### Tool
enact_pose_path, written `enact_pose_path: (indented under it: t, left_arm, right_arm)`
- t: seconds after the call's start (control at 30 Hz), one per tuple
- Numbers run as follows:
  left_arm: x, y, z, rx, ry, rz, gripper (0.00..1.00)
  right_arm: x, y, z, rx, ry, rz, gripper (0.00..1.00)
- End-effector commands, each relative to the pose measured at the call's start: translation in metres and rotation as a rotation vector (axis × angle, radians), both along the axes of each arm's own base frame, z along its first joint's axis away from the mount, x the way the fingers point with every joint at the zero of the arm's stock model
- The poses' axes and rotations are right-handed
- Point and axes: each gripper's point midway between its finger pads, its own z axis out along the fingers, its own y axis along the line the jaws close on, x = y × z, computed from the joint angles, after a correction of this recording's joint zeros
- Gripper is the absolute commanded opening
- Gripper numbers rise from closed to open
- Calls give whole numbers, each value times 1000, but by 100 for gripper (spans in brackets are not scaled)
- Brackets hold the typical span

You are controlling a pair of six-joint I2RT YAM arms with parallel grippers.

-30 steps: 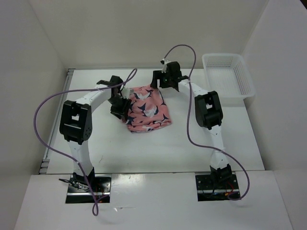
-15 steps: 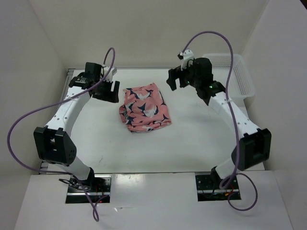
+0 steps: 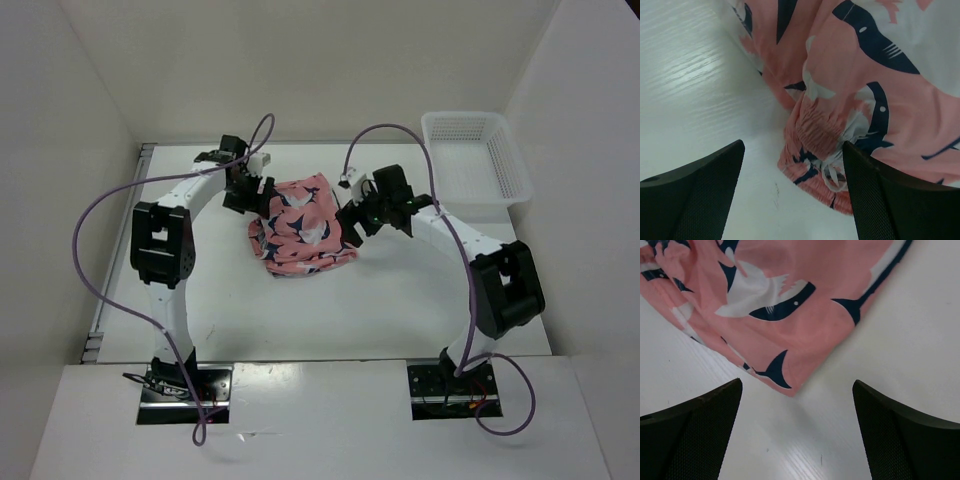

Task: Fold and stack the shorts
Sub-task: Fold the shorts

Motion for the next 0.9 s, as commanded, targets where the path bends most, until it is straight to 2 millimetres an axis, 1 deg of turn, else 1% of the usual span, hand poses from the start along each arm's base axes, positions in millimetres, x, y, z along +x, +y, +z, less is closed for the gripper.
enact_pose_path:
  t: [0.0, 0.03, 0.07, 0.1, 0.13, 0.17, 0.2, 0.23, 0.27, 0.3, 0.33, 0.37, 0.4, 0.43, 0.47, 0.5, 0.53, 0.57, 0.6, 0.63, 0.67, 0.7, 0.73, 0.77, 0.8, 0.83, 0.87]
  left_arm:
    - [10, -12, -10, -26, 4, -27, 86]
    - [10, -12, -15, -24, 14, -26, 84]
    - [10, -14, -23, -35, 32, -33, 77]
    - [9, -16, -27, -43, 44, -37, 72]
    - [13, -16, -29, -44, 43, -37, 66]
    - [14, -17, -38, -41, 59, -36, 62]
    - [13, -14, -43, -28, 72, -31, 55]
    - [16, -15, -43, -28, 70, -31, 53]
    - [20, -16, -42, -30, 60, -31, 53]
    - [19, -16, -48, -28, 72, -31, 52]
    - [22, -18, -44, -38, 62, -35, 50]
    - [25, -18, -45, -38, 60, -35, 50]
    - [25, -18, -45, -38, 60, -35, 50]
    - [31, -19, -44, -41, 45, -36, 50]
    - [33, -18, -47, -31, 45, -31, 50]
    - [41, -19, -39, -35, 20, -32, 50]
    - [45, -17, -47, -21, 19, -25, 50]
    - [50, -15, -43, -10, 1, -19, 50]
    - [53, -16, -46, -9, 3, -19, 50]
    - [59, -17, -44, -11, -11, -19, 50]
    - [62, -17, -41, -13, -22, -19, 51]
    - [62, -17, -41, -13, -22, -19, 52]
    - [63, -18, -37, -14, -26, -19, 54]
    - [60, -20, -37, -25, -12, -25, 55]
    - [60, -21, -32, -35, -19, -30, 57]
    - [57, -21, -22, -37, -33, -30, 60]
    - [54, -22, -16, -49, -39, -35, 68]
  right_arm:
    - [-12, 18, -17, -33, 0, 118, 95]
    - [-10, 19, -27, -40, 16, 118, 94]
    - [-11, 25, -32, -40, 17, 132, 92]
    - [-10, 23, -39, -55, 28, 124, 90]
    - [-9, 27, -51, -74, 35, 136, 88]
    - [-9, 29, -57, -91, 36, 136, 85]
    - [-6, 29, -62, -100, 32, 128, 83]
    - [-9, 31, -76, -122, 49, 132, 79]
    - [-7, 30, -80, -131, 49, 125, 74]
    - [-1, 30, -81, -138, 36, 114, 64]
    - [-1, 28, -85, -148, 41, 109, 57]
    - [3, 27, -87, -156, 45, 93, 43]
    - [3, 27, -87, -156, 45, 93, 36]
    - [0, 31, -87, -157, 44, 103, 30]
    - [-3, 36, -87, -157, 43, 115, 25]
    - [-10, 39, -89, -158, 55, 150, 18]
    - [-20, 42, -95, -170, 70, 187, 16]
    - [-33, 49, -91, -181, 51, 251, 14]
    - [-39, 53, -90, -184, 43, 273, 12]
    - [-45, 55, -90, -188, 49, 286, 12]
    - [-50, 57, -85, -179, 47, 286, 12]
    - [-55, 59, -82, -161, 63, 294, 16]
    - [-57, 58, -80, -158, 70, 288, 24]
    - [-56, 59, -76, -154, 62, 287, 41]
    - [-53, 59, -67, -153, 39, 278, 58]
    - [-46, 55, -61, -190, 13, 277, 82]
    - [-39, 52, -51, -215, -25, 277, 86]
